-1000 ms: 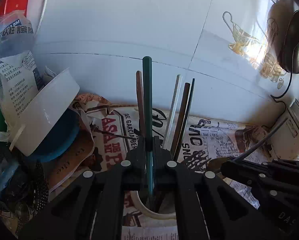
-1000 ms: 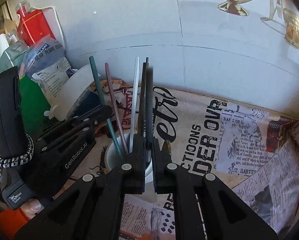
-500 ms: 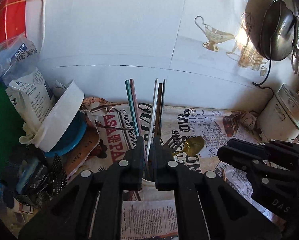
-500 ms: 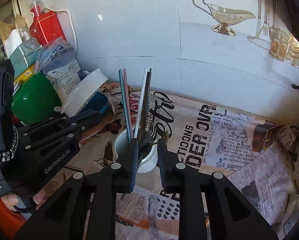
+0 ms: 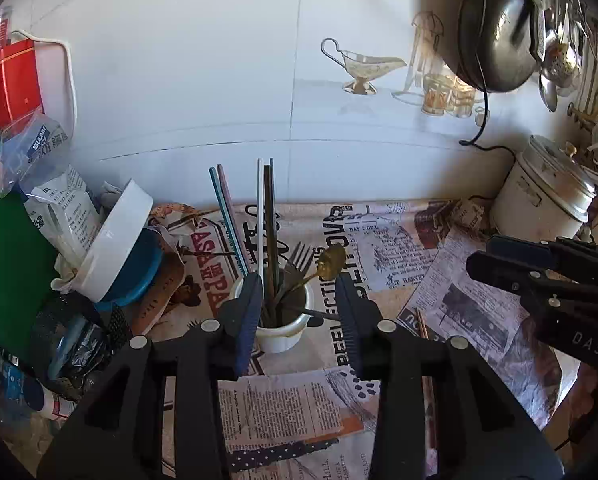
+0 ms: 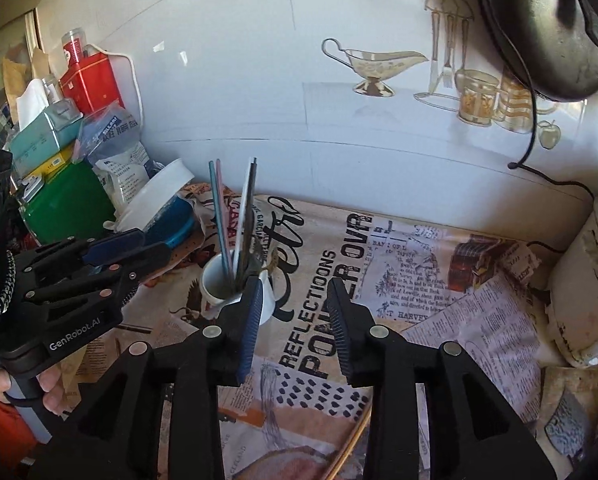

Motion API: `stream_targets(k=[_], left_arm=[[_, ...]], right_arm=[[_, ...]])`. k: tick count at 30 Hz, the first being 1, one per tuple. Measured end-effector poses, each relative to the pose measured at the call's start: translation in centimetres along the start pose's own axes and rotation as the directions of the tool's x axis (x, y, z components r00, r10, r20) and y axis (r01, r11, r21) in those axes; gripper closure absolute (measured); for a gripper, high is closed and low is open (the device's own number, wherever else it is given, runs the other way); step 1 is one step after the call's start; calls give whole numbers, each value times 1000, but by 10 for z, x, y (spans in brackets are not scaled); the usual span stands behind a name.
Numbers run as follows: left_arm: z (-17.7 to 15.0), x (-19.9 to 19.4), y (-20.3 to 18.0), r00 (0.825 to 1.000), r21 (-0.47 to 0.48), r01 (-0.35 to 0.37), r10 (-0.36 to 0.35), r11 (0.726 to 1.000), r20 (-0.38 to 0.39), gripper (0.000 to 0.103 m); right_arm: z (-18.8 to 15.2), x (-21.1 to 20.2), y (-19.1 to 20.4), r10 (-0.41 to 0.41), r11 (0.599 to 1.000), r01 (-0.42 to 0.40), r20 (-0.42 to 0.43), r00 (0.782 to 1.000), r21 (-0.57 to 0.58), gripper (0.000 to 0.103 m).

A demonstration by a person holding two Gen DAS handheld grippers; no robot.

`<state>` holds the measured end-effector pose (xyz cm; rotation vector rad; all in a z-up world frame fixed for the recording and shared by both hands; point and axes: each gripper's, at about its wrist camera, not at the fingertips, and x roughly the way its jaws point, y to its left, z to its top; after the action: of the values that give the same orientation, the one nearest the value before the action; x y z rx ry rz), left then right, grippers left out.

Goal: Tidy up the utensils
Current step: 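Move both tools back to the yellow and pinkish-brown chopsticks on the paper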

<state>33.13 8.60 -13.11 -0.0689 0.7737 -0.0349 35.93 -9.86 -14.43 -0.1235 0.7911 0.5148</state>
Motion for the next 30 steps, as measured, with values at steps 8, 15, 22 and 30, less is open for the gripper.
stream_targets(k=[8, 15, 22, 30], left_arm=[[-40, 26, -33, 993, 57, 9, -3, 998, -118, 53], [-77, 49, -56, 973, 114, 46, -19, 992, -228, 53], [-105, 72, -64, 947, 98, 75, -40, 992, -319, 53], [-120, 85, -68, 931, 107, 77, -33, 991, -365, 53]], right_arm=[[-61, 28, -51, -64, 989, 86, -172, 983, 120, 70], [-118, 76, -85, -70, 969, 147, -345, 936, 200, 70], [-149, 113, -92, -18, 956, 144, -441, 898, 256, 70], [-147, 113, -82, -83, 970, 169, -412, 907, 176, 75]])
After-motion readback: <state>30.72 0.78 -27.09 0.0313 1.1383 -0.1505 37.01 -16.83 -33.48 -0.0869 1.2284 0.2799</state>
